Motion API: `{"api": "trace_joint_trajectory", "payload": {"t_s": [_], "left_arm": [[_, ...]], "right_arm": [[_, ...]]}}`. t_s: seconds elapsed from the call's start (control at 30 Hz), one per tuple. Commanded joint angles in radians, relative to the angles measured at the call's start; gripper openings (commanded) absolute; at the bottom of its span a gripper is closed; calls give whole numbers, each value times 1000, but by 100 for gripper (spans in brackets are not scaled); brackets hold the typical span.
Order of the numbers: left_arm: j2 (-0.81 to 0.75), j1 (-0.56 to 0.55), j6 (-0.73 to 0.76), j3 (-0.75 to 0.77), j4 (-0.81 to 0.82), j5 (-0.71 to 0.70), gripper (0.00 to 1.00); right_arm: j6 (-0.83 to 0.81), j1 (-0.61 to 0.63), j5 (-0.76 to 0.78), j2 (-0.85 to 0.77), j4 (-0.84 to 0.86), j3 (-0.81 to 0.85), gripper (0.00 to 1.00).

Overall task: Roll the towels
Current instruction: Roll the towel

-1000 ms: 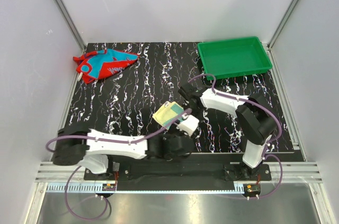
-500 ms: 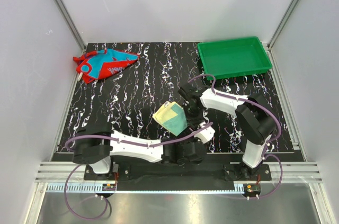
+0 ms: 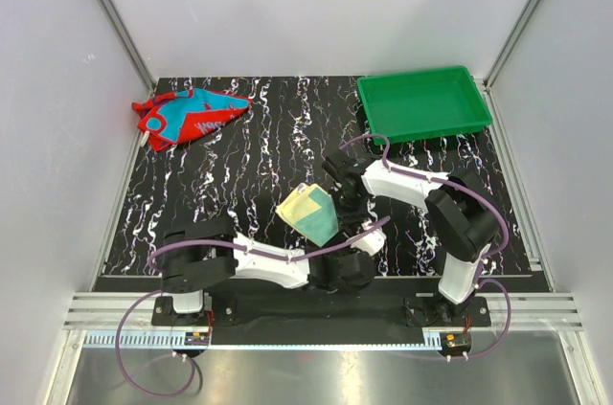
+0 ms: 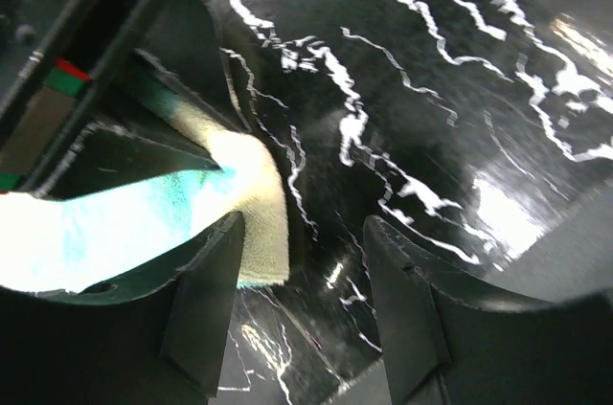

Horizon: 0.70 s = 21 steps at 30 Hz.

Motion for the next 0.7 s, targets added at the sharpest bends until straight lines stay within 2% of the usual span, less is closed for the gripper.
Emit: {"api": "trace_joint_trajectory", "payload": {"t_s": [0.0,0.3,0.43,0.47,0.57,0.67], "left_arm": [[23,26,-42,4,29,22,57],[32,84,-96,-37,32,73,49],[38,115,-101,-52,41,112,48],[42,121,-102,-51,43,117,49],[26,142,-113,-65,44,125,66],[-7,142,-105,-83,63,102,74]], "right_arm": [[-12,5,-13,2,-5,-4,8],[-21,-9,-14,-30,-8,-28,8],[-30,-26,-14,-45,-14,-47,8],[-32,-27,-16,-56,-14,-50,8],[-38,-40,-22,-76,-14,-65,8],[-46,-47,-28,-85,-13,-76,8]]}}
